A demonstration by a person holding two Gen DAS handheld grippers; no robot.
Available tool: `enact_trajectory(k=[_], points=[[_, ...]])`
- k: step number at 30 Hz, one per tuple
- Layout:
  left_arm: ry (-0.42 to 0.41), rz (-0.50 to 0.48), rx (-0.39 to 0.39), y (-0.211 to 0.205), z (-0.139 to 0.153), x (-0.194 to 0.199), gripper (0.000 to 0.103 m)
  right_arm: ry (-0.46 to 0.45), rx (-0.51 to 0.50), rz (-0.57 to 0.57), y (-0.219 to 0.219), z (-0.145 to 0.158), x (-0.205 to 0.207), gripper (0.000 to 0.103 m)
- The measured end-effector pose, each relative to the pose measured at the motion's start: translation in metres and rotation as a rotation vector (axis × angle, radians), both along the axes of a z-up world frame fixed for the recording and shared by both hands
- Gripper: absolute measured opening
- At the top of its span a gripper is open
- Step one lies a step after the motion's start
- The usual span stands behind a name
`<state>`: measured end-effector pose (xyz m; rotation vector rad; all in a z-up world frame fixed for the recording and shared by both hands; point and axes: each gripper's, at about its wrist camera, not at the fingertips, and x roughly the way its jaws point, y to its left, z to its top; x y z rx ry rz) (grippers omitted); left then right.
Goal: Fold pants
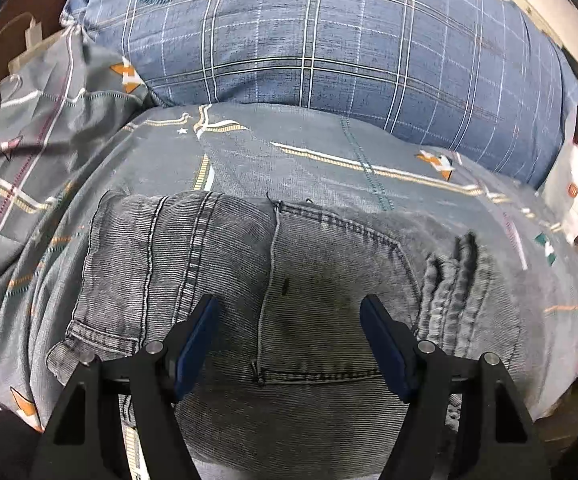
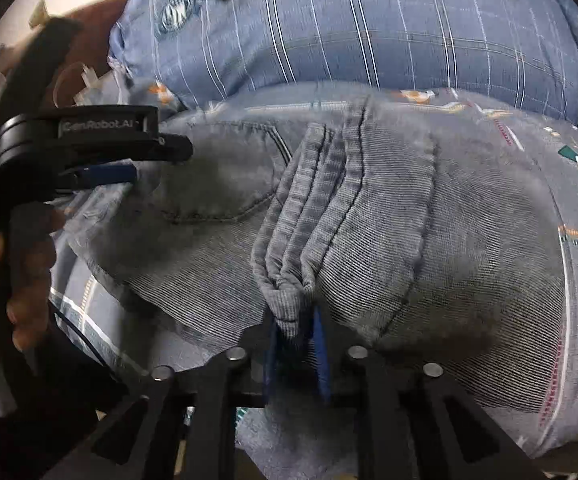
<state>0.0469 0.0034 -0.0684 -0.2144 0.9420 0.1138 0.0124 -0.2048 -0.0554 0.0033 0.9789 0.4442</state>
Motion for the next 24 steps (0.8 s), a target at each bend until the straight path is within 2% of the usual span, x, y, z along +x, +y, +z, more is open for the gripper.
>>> enact_trajectory(k=[4, 6, 9, 11, 13, 16, 19, 22, 24], points=[[-0.055, -0.080, -0.010, -0.029, 0.023, -0.002, 0.074, 0.002, 0.159, 0.006, -0.028, 0.028, -0.003, 0.052], [-0.082, -0.140, 0.012, -0.051, 0.032, -0.002, 0.074, -0.009, 0.244, -0.024, -0.050, 0.041, -0.007, 0.054], [-0.086, -0.205, 0.040, -0.074, 0.037, 0.000, 0.074, -0.013, 0.375, -0.185, -0.107, 0.052, -0.003, 0.055], [-0.021, -0.237, -0.029, -0.077, 0.028, 0.005, 0.074, -0.007, 0.422, -0.282, -0.136, 0.051, -0.001, 0.055], [0.046, -0.258, -0.130, -0.074, 0.014, 0.002, 0.074, 0.016, 0.469, -0.334, -0.155, 0.043, 0.000, 0.055], [0.134, -0.306, -0.246, -0.078, -0.006, -0.013, 0.074, 0.031, 0.489, -0.344, -0.165, 0.037, 0.002, 0.055], [0.187, -0.338, -0.283, -0.090, -0.022, -0.023, 0.074, 0.053, 0.510, -0.325, -0.162, 0.032, 0.001, 0.055], [0.227, -0.314, -0.282, -0.096, -0.036, -0.026, 0.072, 0.057, 0.514, -0.301, -0.154, 0.026, 0.000, 0.055], [0.249, -0.293, -0.266, -0.097, -0.045, -0.025, 0.068, 0.053, 0.504, -0.290, -0.152, 0.025, 0.000, 0.055]])
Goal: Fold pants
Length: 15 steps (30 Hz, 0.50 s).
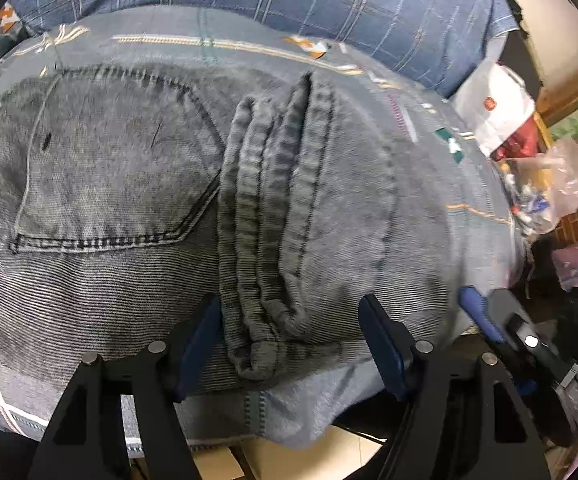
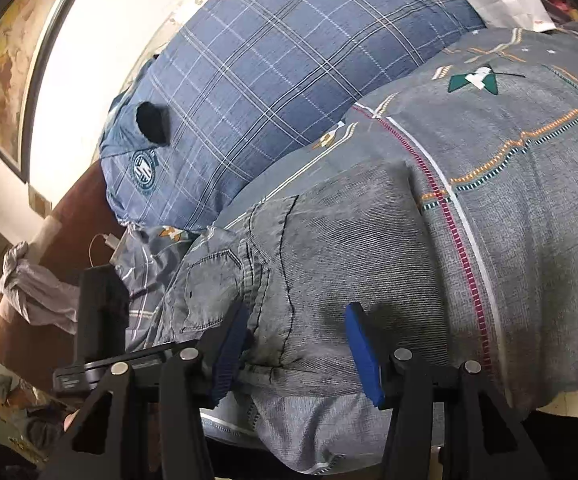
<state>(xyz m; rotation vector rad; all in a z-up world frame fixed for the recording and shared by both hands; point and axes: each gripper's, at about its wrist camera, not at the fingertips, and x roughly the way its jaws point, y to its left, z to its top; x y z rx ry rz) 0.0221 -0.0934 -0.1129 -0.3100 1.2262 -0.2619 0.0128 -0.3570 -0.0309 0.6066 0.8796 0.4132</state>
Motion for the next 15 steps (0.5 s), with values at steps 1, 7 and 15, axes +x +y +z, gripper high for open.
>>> enact_trajectory(k=[1, 7, 15], points=[[0.000, 0.010, 0.006, 0.001, -0.001, -0.001, 0.060, 0.002, 0.001, 0.000, 0.001, -0.002, 0.000, 0.055], [0.056, 0.062, -0.022, 0.013, 0.000, 0.006, 0.043, 0.030, 0.034, -0.023, -0.009, -0.014, 0.001, 0.055], [0.062, 0.105, -0.039, 0.019, 0.023, 0.012, 0.036, 0.053, 0.054, -0.023, -0.014, -0.029, 0.003, 0.055]])
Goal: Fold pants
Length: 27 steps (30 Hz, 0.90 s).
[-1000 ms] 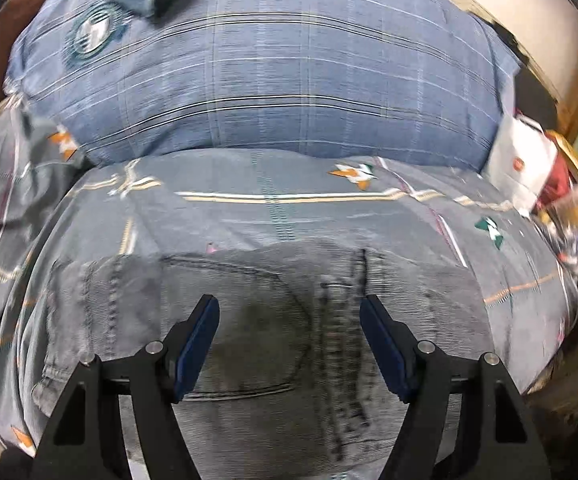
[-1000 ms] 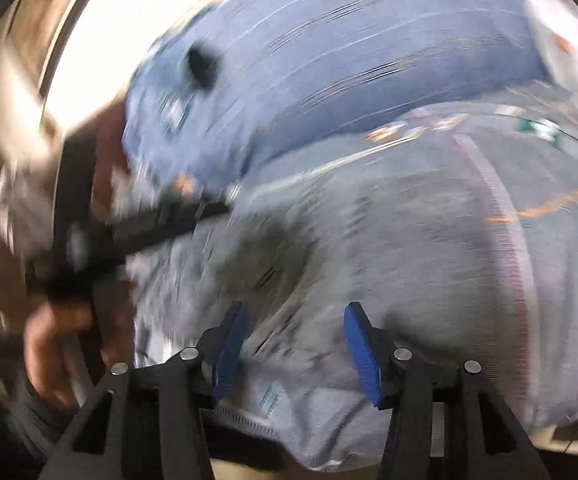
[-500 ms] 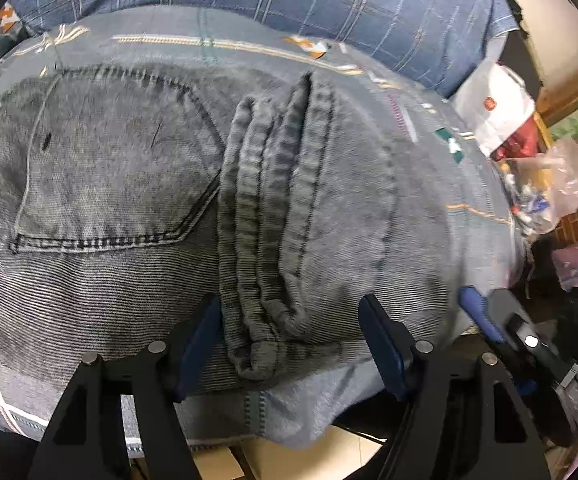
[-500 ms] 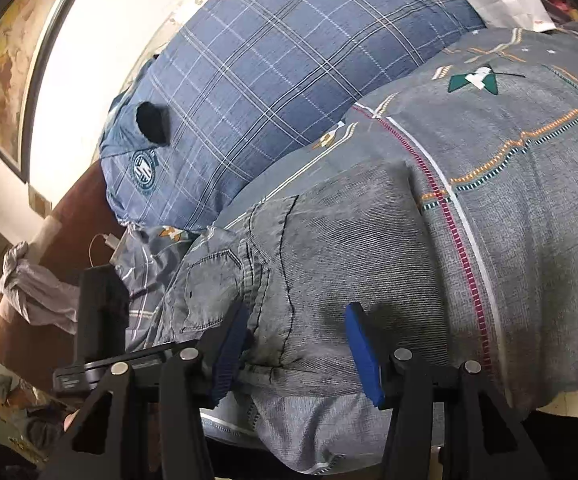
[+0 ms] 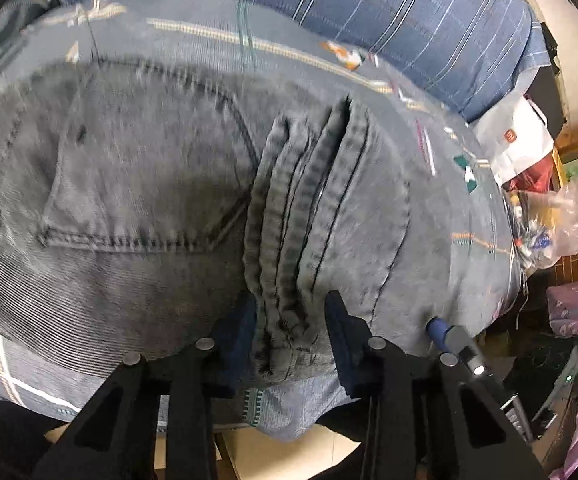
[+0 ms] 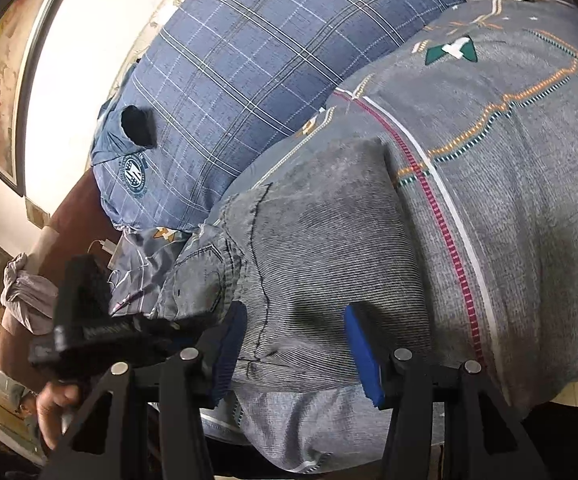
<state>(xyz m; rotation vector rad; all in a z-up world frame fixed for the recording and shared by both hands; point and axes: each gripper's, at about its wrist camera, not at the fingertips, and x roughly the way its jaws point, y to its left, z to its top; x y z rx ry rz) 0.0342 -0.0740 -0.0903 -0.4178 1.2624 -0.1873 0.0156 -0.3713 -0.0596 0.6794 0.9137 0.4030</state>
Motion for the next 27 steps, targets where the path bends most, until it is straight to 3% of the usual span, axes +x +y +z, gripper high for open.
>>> enact_trajectory(k=[7, 15, 19, 23, 27], points=[[-0.025, -0.020, 0.012, -0.011, 0.013, -0.003, 0.036, 0.001, 0.018, -0.005, -0.006, -0.004, 0.000, 0.055], [0.027, -0.021, 0.040, -0.025, -0.012, -0.002, 0.036, 0.004, 0.020, 0.000, -0.005, -0.005, 0.000, 0.055], [0.015, -0.036, 0.079, -0.033, -0.012, 0.000, 0.014, 0.012, 0.015, 0.005, -0.003, -0.008, 0.001, 0.055], [-0.014, -0.046, 0.094, -0.035, -0.008, -0.004, 0.011, 0.029, 0.005, 0.008, -0.002, -0.013, 0.004, 0.055], [-0.117, -0.068, 0.105, -0.042, 0.019, -0.029, 0.011, 0.050, 0.000, 0.014, -0.002, -0.017, 0.005, 0.055]])
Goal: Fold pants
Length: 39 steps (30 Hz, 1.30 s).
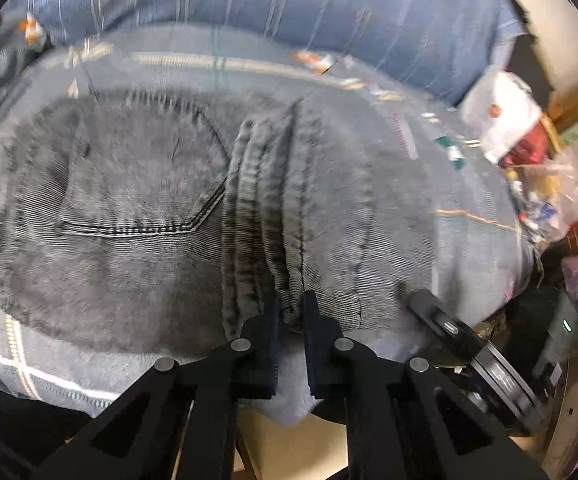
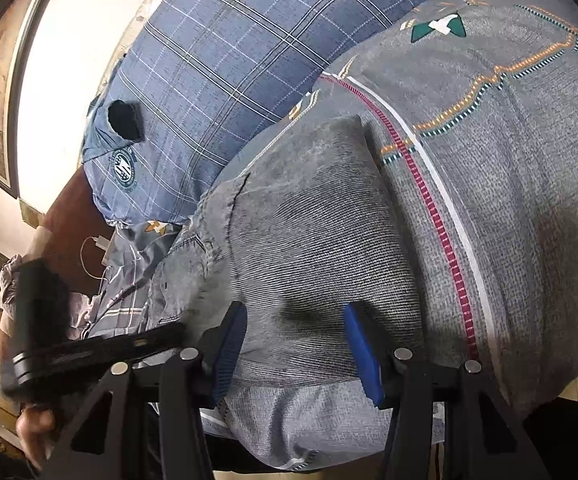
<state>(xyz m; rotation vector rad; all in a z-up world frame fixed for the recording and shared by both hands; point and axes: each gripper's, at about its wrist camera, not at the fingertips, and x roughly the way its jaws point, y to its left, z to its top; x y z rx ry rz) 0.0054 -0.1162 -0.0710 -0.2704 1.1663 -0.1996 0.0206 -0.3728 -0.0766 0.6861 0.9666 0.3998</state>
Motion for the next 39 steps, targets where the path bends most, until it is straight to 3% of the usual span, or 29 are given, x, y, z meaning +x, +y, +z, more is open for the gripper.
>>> enact_trajectory(k=[3, 7, 8, 13, 15, 18, 22, 26, 28, 32, 34, 36, 37, 39], points=[[-0.028, -0.001, 0.026, -0.002, -0.004, -0.023, 0.011, 0.000, -0.015, 0.016, 0.002, 0.003, 0.000, 0.055], [0.115, 0.038, 0.020, 0.006, -0.062, -0.018, 0.010, 0.018, -0.043, 0.021, -0.002, 0.012, 0.000, 0.055], [0.112, 0.043, 0.003, 0.008, -0.064, -0.017, 0.010, 0.005, -0.047, 0.020, -0.004, 0.019, 0.000, 0.055], [0.095, 0.020, -0.003, 0.009, -0.052, -0.009, 0.010, -0.042, -0.012, 0.049, -0.003, 0.043, 0.009, 0.056], [0.055, 0.022, 0.005, 0.013, -0.040, -0.005, 0.010, -0.015, 0.012, 0.067, 0.003, 0.034, 0.015, 0.056], [-0.046, 0.037, 0.066, 0.017, -0.017, -0.001, 0.010, 0.141, 0.048, 0.089, 0.015, -0.013, 0.029, 0.058], [-0.143, 0.076, 0.107, 0.022, 0.009, 0.006, 0.010, 0.122, 0.096, 0.081, 0.012, -0.013, 0.029, 0.061], [-0.199, -0.027, 0.042, -0.008, 0.026, 0.009, 0.010, 0.133, 0.083, 0.110, 0.014, -0.014, 0.032, 0.061], [-0.137, -0.105, 0.006, -0.027, 0.011, 0.018, 0.010, 0.121, 0.106, 0.115, 0.009, -0.002, 0.038, 0.061], [0.021, -0.091, 0.077, -0.037, -0.050, 0.048, 0.009, 0.061, 0.197, 0.069, -0.014, 0.021, 0.065, 0.061], [-0.024, -0.087, 0.086, -0.035, -0.050, 0.052, 0.006, 0.078, 0.274, 0.087, -0.015, 0.014, 0.092, 0.061], [-0.032, -0.095, 0.112, -0.039, -0.048, 0.054, 0.006, 0.157, 0.210, 0.100, -0.008, -0.017, 0.134, 0.061], [-0.032, -0.098, 0.115, -0.040, -0.048, 0.056, 0.006, 0.194, 0.246, 0.091, -0.009, -0.034, 0.146, 0.045], [-0.052, -0.102, 0.120, -0.046, -0.047, 0.059, 0.006, 0.212, 0.367, 0.034, -0.022, -0.045, 0.154, 0.040]])
